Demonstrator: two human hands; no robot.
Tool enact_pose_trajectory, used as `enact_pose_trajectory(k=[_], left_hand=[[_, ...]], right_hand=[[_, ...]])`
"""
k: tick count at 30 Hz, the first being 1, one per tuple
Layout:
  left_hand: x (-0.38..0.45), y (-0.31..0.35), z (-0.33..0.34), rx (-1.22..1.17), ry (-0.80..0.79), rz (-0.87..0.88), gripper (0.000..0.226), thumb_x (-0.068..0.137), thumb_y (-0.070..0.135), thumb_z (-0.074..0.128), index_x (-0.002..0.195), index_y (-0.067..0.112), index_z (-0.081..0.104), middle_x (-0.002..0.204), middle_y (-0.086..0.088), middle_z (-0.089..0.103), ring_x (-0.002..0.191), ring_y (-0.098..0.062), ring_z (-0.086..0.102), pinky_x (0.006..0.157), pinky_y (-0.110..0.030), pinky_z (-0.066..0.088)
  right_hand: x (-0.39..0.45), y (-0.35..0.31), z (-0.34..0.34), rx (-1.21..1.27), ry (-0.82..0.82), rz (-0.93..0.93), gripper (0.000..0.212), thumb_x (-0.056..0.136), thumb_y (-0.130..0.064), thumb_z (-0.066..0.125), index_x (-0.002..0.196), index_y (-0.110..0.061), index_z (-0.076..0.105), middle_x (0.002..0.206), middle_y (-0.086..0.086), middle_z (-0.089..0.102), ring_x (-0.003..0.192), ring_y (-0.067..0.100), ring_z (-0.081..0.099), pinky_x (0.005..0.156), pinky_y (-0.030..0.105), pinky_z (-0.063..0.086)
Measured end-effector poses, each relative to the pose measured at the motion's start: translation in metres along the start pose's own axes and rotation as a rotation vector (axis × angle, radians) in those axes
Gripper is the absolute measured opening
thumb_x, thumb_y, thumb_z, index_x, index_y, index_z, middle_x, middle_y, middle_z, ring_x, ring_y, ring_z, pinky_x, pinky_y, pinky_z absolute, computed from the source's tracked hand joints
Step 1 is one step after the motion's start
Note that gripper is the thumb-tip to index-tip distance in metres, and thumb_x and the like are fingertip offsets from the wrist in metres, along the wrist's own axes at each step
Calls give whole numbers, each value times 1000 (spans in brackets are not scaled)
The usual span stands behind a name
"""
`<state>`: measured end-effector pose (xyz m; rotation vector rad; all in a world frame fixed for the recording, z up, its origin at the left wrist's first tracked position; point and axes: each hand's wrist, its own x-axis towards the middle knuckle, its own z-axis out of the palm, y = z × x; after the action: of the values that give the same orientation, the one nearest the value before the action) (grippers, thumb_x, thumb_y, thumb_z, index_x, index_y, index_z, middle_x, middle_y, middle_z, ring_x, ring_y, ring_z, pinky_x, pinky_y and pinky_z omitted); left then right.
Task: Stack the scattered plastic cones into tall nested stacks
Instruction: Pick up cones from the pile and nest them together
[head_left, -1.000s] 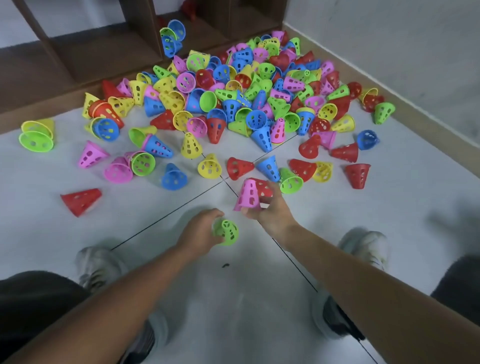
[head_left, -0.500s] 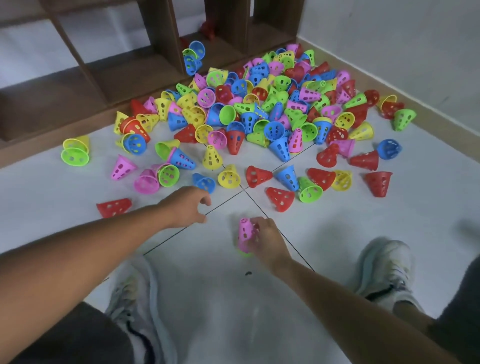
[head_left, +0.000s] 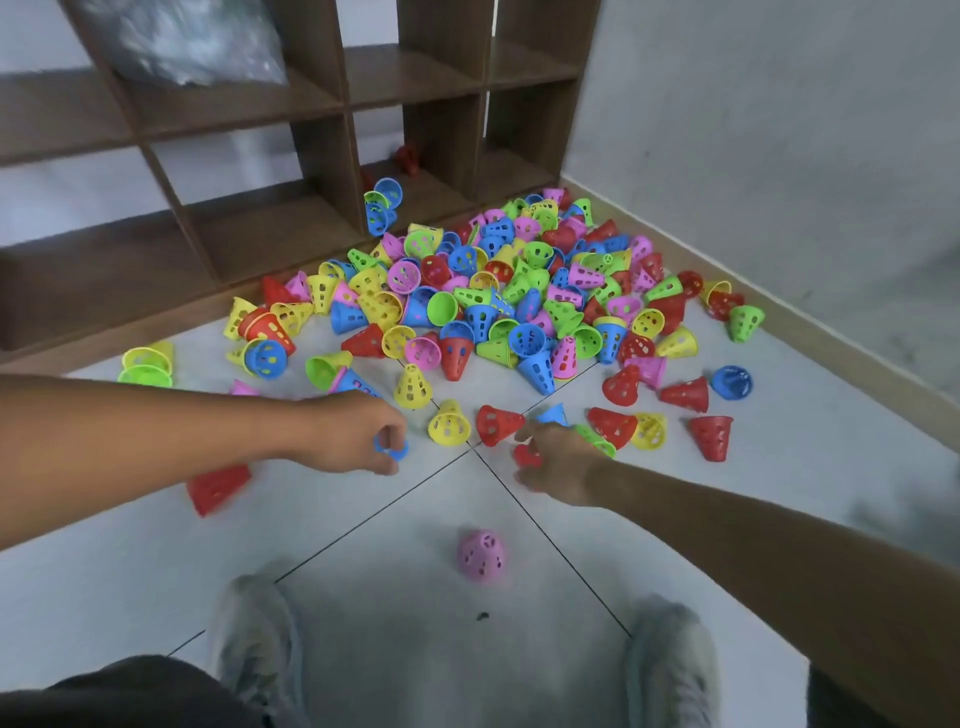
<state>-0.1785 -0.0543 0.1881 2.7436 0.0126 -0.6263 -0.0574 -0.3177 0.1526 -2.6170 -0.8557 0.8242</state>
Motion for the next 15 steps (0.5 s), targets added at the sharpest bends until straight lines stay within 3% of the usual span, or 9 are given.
enact_pose_trajectory(k=[5,11,15], left_hand=[[12,-10,-8,29,-26,12,27,90,35,68,111,19,64,108,10,63,100,-11,59,87,-26,48],[47,-47,12,-77,-32,-38,24,88,40,69,106,32,57,109,11,62,96,-10,60,80,-21,47],[73,-81,41,-58,-23,-124,50,84,52,67,127,33,51,117,4,58,98,-13,57,88,-32,49]], right_hand=[[12,13,-28,-165,-96,-33,46,92,-30,61,135,-22,46,118,2,62,103,22,62,90,41,54],[31,38,-38,-334,-234,-103,47,92,-37,65,134,-20,49,119,0,60,99,17,55,89,31,49],[44,61,-33,-338,-254,-149,46,93,-36,65,135,-23,50,114,-7,55,95,10,50,82,23,41]])
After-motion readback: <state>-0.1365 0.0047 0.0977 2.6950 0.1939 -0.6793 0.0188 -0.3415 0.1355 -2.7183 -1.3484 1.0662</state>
